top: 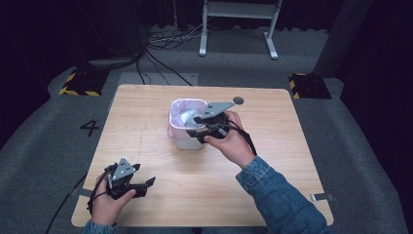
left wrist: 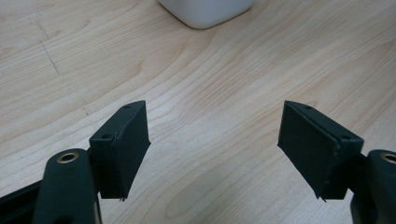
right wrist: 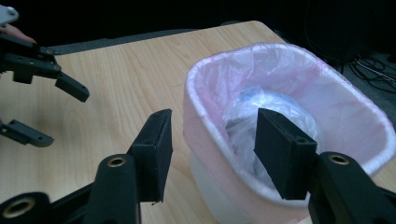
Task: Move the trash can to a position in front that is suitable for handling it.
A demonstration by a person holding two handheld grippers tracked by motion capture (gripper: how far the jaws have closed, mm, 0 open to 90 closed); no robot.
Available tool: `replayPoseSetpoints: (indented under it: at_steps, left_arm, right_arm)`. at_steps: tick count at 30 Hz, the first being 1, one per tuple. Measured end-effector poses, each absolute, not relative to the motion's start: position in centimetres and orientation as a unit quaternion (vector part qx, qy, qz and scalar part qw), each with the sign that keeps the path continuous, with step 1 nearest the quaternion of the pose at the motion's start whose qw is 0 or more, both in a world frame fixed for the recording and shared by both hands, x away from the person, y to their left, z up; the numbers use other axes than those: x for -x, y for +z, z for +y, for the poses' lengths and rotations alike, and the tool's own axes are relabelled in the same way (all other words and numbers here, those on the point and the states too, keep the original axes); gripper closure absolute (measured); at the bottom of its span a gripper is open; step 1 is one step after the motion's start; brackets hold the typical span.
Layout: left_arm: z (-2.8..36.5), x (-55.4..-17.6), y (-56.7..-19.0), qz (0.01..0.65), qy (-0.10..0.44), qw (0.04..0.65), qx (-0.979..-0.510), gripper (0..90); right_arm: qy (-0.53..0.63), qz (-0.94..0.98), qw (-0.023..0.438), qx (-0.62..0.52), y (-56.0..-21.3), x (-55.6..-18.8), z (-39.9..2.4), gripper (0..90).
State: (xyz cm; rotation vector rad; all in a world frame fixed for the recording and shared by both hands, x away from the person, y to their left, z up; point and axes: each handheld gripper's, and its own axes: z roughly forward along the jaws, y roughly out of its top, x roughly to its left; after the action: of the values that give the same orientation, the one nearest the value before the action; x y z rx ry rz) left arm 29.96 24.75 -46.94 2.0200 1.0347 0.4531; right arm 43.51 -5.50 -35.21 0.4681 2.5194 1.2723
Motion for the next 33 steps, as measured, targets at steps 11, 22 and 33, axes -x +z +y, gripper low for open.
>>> replayPoseSetpoints:
  at_steps: [11,22,33]
  left_arm:
    - [24.8,-30.3,-47.0,0.405,0.167,0.412,-0.799,23.1]
    - [24.5,-30.6,-46.8,0.399,0.170,0.413,-0.801,23.0]
    - [23.6,-31.0,-46.9,0.394,0.164,0.416,-0.803,23.3]
  right_arm:
    - [0.411,0.894,0.110,-0.142,-37.6,-45.7,-3.2,69.4]
    - [0.396,0.911,0.087,-0.080,-37.0,-44.2,-5.1,84.2]
    - [0.387,0.920,0.057,-0.027,-36.7,-40.7,-7.5,84.1]
